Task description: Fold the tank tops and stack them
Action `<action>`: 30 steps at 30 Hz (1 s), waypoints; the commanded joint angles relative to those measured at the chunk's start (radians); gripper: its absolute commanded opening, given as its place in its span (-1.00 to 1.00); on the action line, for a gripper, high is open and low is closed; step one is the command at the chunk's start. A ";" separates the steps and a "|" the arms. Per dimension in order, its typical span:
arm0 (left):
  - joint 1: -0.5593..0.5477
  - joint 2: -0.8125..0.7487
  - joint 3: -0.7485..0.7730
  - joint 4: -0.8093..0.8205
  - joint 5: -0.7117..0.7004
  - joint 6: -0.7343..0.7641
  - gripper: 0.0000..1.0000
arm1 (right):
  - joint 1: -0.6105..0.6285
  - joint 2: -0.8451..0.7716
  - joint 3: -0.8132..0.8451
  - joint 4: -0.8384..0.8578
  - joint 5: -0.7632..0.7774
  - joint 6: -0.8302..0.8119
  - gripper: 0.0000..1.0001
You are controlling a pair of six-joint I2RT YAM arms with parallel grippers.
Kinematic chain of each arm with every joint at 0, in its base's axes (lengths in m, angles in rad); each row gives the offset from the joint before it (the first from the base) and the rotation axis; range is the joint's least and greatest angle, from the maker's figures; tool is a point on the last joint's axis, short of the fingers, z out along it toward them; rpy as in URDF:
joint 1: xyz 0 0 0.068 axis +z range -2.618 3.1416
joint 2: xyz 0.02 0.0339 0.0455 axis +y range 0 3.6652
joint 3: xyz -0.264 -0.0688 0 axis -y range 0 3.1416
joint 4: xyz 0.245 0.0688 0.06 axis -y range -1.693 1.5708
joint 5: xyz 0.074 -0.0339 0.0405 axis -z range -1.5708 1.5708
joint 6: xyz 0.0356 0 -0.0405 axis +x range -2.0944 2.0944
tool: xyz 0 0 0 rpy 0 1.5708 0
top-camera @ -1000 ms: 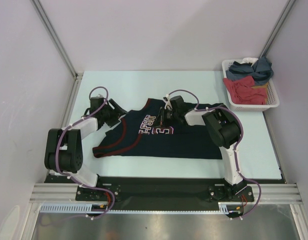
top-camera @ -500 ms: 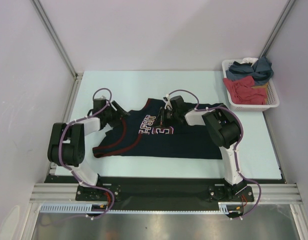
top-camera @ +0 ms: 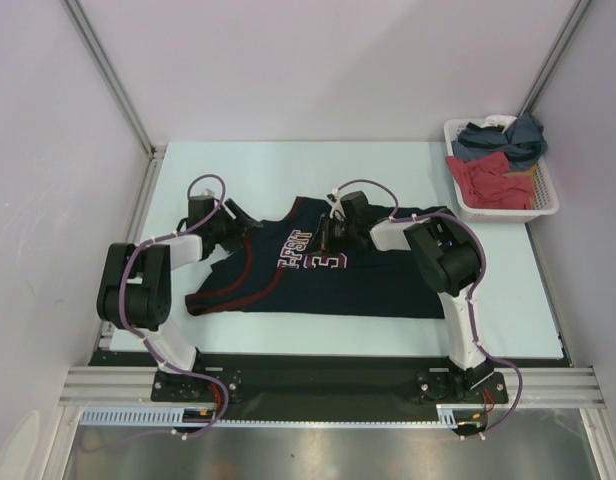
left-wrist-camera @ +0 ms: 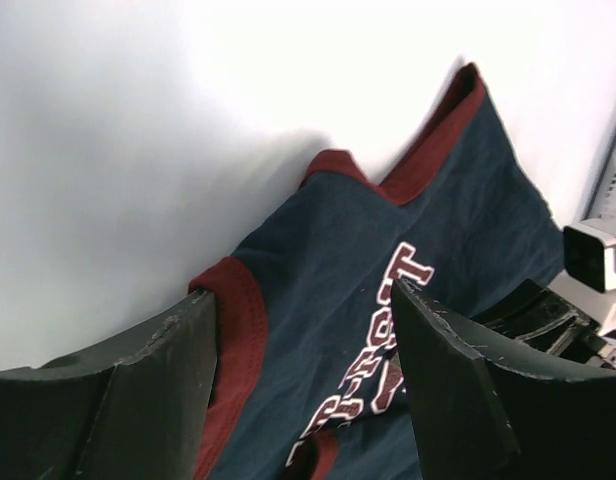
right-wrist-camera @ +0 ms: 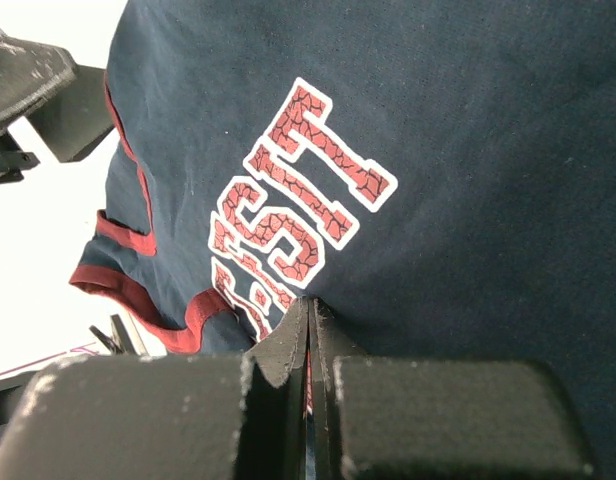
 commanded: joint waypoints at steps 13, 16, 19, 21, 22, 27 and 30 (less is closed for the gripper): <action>-0.012 0.161 0.046 0.343 0.003 -0.123 0.18 | -0.025 0.083 0.012 -0.135 0.133 -0.021 -1.00; -0.011 0.143 0.001 0.443 -0.054 -0.122 0.12 | -0.025 0.081 0.012 -0.143 0.139 -0.022 -1.00; -0.012 0.096 -0.048 0.500 -0.118 -0.097 0.02 | -0.026 0.080 0.012 -0.146 0.144 -0.021 -1.00; -0.020 0.040 -0.101 0.544 -0.152 -0.077 -0.11 | -0.026 0.081 0.014 -0.146 0.142 -0.021 -1.00; -0.023 0.024 -0.115 0.579 -0.166 -0.047 -0.19 | -0.025 0.081 0.014 -0.146 0.142 -0.021 -1.00; -0.044 -0.041 -0.136 0.623 -0.185 0.047 -0.99 | -0.026 0.083 0.015 -0.144 0.138 -0.019 -1.00; -0.052 -0.070 -0.152 0.607 -0.226 0.087 -0.99 | -0.026 0.083 0.015 -0.146 0.136 -0.021 -1.00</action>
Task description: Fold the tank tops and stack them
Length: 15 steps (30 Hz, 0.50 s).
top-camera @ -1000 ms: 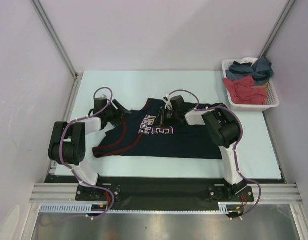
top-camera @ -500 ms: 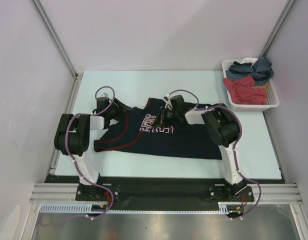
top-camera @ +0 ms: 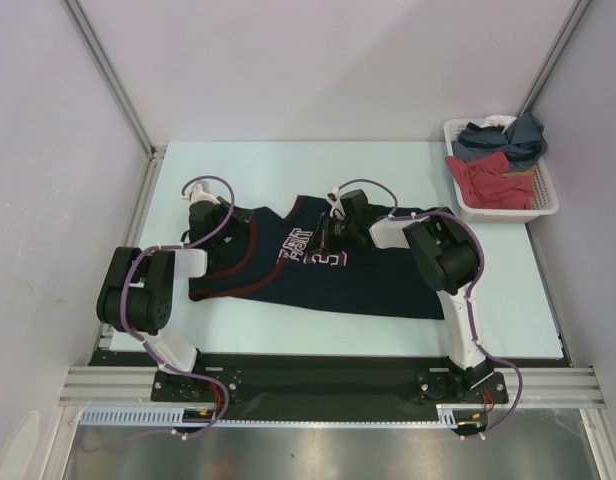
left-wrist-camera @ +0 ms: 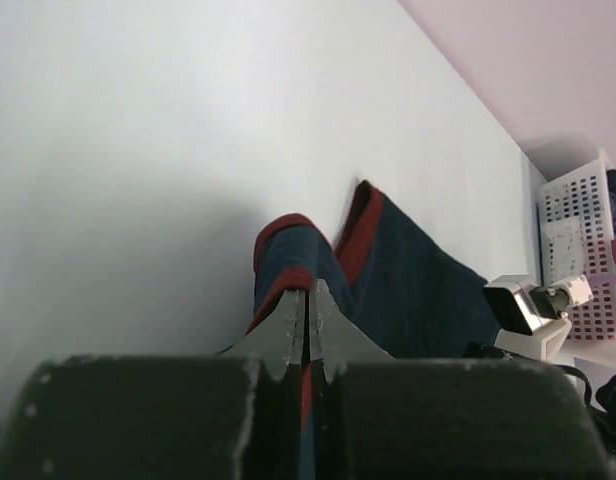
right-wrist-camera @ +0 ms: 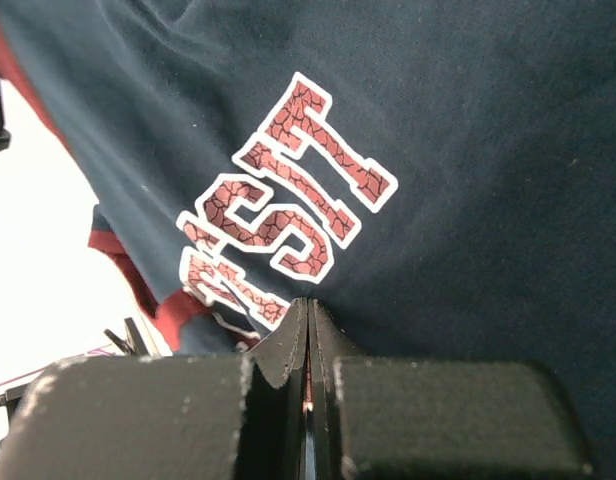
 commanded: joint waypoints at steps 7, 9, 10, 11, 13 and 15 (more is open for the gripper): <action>-0.096 -0.212 -0.034 -0.024 -0.270 0.311 -0.92 | -0.020 0.060 -0.017 -0.122 0.156 -0.049 -1.00; -0.150 -0.234 -0.032 -0.064 -0.336 0.396 -0.85 | -0.020 0.060 -0.017 -0.123 0.158 -0.047 -1.00; -0.168 -0.244 -0.031 -0.076 -0.403 0.421 -0.81 | -0.020 0.060 -0.017 -0.123 0.158 -0.047 -1.00; -0.203 -0.246 -0.028 -0.090 -0.439 0.441 -0.76 | -0.020 0.060 -0.017 -0.123 0.158 -0.046 -1.00; -0.231 -0.238 -0.017 -0.120 -0.488 0.486 -0.42 | -0.020 0.058 -0.017 -0.125 0.159 -0.047 -1.00; -0.253 -0.225 0.018 -0.191 -0.497 0.488 -0.03 | -0.020 0.060 -0.015 -0.126 0.159 -0.047 -1.00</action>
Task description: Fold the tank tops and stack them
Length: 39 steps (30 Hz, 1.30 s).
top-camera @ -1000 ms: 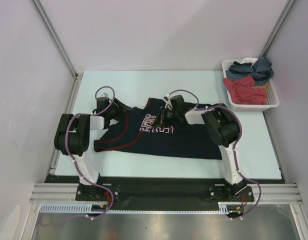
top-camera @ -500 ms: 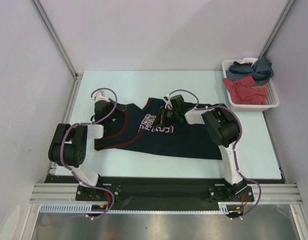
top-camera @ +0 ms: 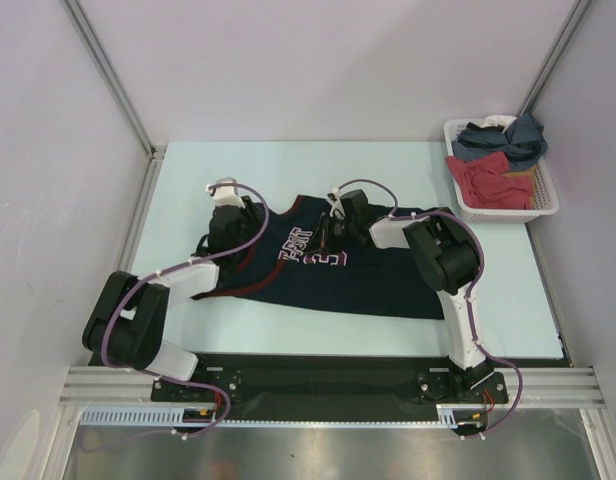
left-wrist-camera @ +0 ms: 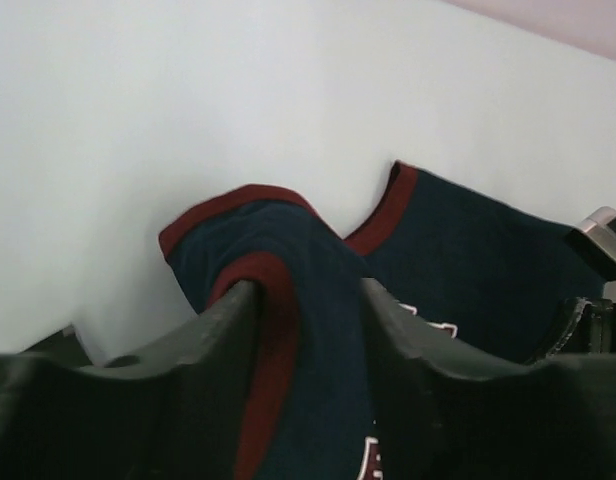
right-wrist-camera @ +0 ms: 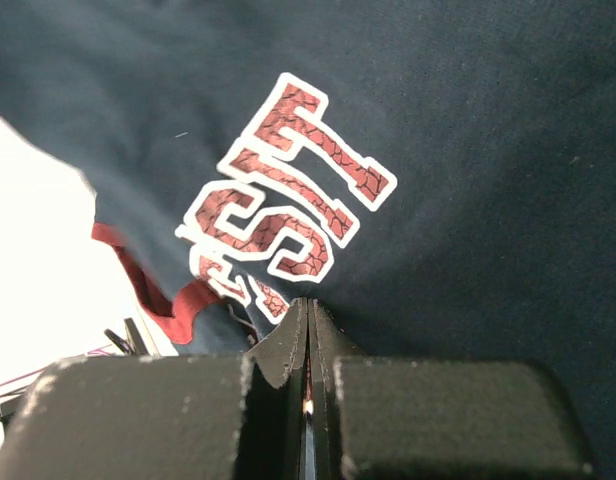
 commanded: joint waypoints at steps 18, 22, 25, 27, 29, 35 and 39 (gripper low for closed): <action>0.234 0.067 0.240 -0.401 0.278 -0.172 0.52 | -0.023 0.056 -0.018 -0.126 0.151 -0.043 -1.00; 0.317 0.168 0.299 -0.441 0.438 -0.233 0.23 | -0.025 0.056 -0.018 -0.123 0.148 -0.041 -1.00; 0.334 0.245 0.352 -0.484 0.477 -0.244 0.03 | -0.023 0.058 -0.020 -0.122 0.145 -0.040 -1.00; 0.368 0.285 0.376 -0.498 0.506 -0.255 0.04 | -0.025 0.058 -0.020 -0.120 0.145 -0.040 -1.00; 0.368 0.311 0.391 -0.502 0.533 -0.270 0.13 | -0.026 0.058 -0.020 -0.120 0.145 -0.040 -1.00; 0.368 0.412 0.431 -0.509 0.566 -0.316 0.17 | -0.029 0.059 -0.020 -0.119 0.142 -0.037 -1.00; 0.369 0.469 0.457 -0.467 0.612 -0.350 -0.71 | -0.034 0.052 -0.023 -0.123 0.148 -0.043 -1.00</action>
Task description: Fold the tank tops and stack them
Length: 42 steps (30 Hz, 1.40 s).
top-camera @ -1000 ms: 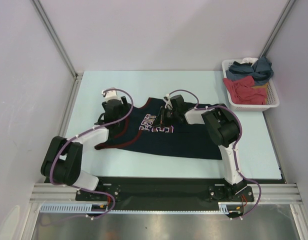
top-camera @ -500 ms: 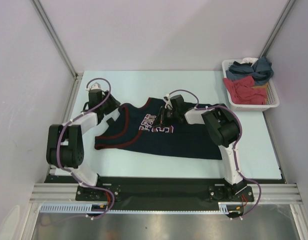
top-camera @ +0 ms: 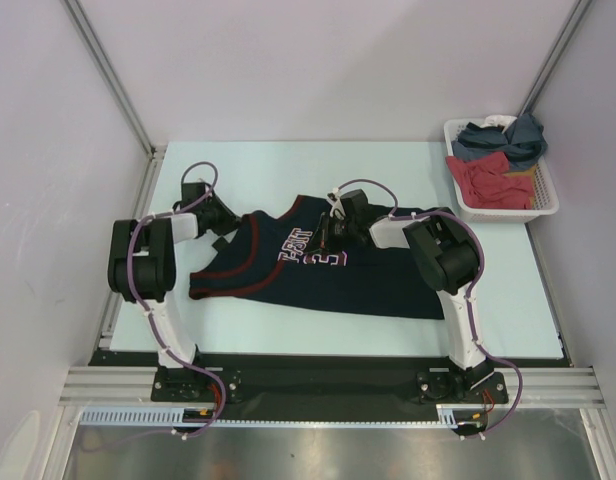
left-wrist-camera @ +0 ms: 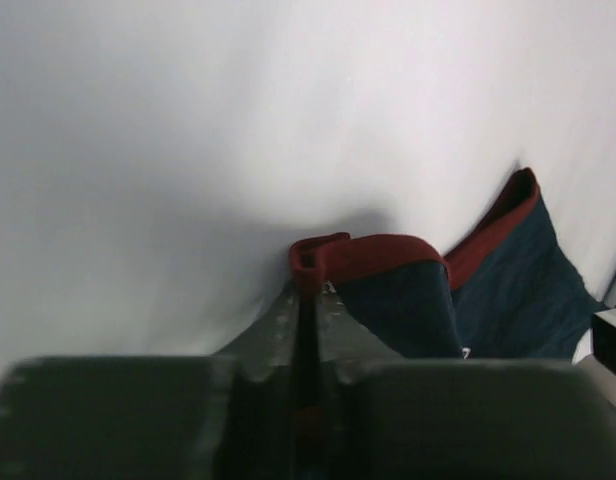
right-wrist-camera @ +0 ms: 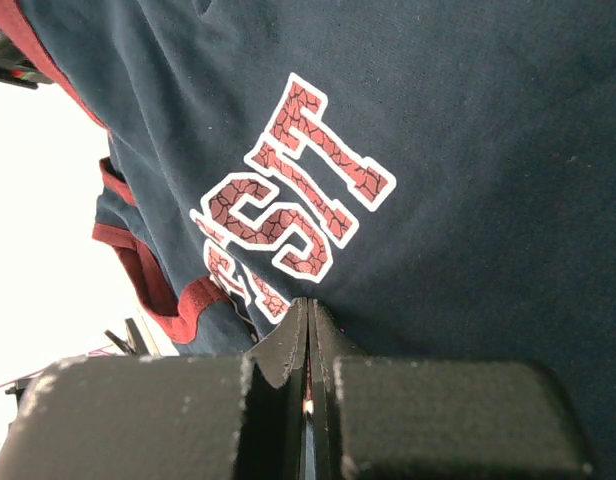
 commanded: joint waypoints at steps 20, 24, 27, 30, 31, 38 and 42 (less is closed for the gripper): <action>-0.023 -0.167 0.287 -0.416 -0.696 0.239 0.86 | -0.028 0.044 -0.023 -0.134 0.173 -0.051 -1.00; -0.024 -0.154 0.326 -0.433 -0.695 0.256 1.00 | -0.030 0.044 -0.023 -0.134 0.176 -0.052 -1.00; -0.023 -0.177 0.288 -0.409 -0.639 0.265 1.00 | -0.028 0.035 -0.024 -0.135 0.180 -0.058 -1.00; -0.023 -0.179 0.243 -0.406 -0.560 0.254 0.96 | -0.028 0.029 -0.023 -0.144 0.200 -0.069 -1.00; -0.020 -0.173 0.234 -0.410 -0.505 0.247 0.96 | -0.028 0.028 -0.023 -0.146 0.199 -0.071 -1.00; 0.063 -0.148 0.040 -0.264 -0.241 0.147 -0.03 | -0.027 0.023 -0.024 -0.146 0.196 -0.068 -1.00; 0.077 -0.134 0.001 -0.212 -0.218 0.136 -0.04 | -0.030 0.017 -0.028 -0.147 0.197 -0.069 -1.00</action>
